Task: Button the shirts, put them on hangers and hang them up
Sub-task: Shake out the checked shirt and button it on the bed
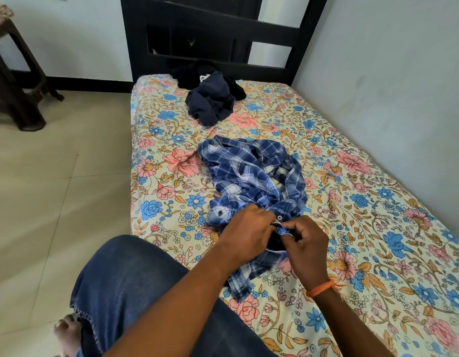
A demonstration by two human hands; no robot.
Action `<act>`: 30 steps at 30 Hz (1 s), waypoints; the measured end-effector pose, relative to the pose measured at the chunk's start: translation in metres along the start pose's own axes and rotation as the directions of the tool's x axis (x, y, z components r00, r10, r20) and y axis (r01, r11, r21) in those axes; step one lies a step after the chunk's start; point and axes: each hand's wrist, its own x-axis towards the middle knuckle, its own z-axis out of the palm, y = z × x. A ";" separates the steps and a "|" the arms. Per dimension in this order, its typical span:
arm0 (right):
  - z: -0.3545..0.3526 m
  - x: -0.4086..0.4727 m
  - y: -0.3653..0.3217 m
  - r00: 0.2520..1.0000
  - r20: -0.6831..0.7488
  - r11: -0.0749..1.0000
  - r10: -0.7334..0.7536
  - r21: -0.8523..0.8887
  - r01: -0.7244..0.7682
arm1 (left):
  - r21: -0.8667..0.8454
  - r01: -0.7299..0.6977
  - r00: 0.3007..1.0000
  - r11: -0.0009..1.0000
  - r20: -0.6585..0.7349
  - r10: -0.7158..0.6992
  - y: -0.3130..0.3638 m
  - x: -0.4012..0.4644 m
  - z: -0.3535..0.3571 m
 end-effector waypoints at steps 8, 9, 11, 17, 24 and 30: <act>0.003 0.003 -0.009 0.997 0.018 0.996 -0.081 -0.025 0.082 | -0.085 0.090 0.990 0.992 -0.097 -0.099 0.001 0.002 -0.004; 0.004 0.003 -0.010 0.996 0.021 0.996 -0.085 -0.034 0.085 | -0.070 0.102 0.987 0.992 -0.116 -0.110 0.001 0.002 -0.004; 0.007 0.004 -0.013 0.996 0.021 0.994 -0.089 -0.062 0.090 | -0.052 0.128 0.979 0.990 -0.153 -0.134 0.000 0.002 -0.005; 0.006 -0.003 -0.017 0.997 0.047 0.997 -0.059 -0.036 0.061 | -0.325 0.227 0.968 0.918 -0.027 -0.249 -0.012 -0.002 -0.008; 0.001 -0.003 -0.001 0.996 0.087 0.991 -0.034 -0.129 0.045 | -0.403 0.209 0.977 0.891 0.048 -0.208 -0.005 -0.007 -0.007; -0.004 -0.011 0.006 0.980 0.147 0.965 -0.135 -0.207 0.164 | -0.295 0.157 0.987 0.943 0.077 -0.141 0.000 -0.014 -0.007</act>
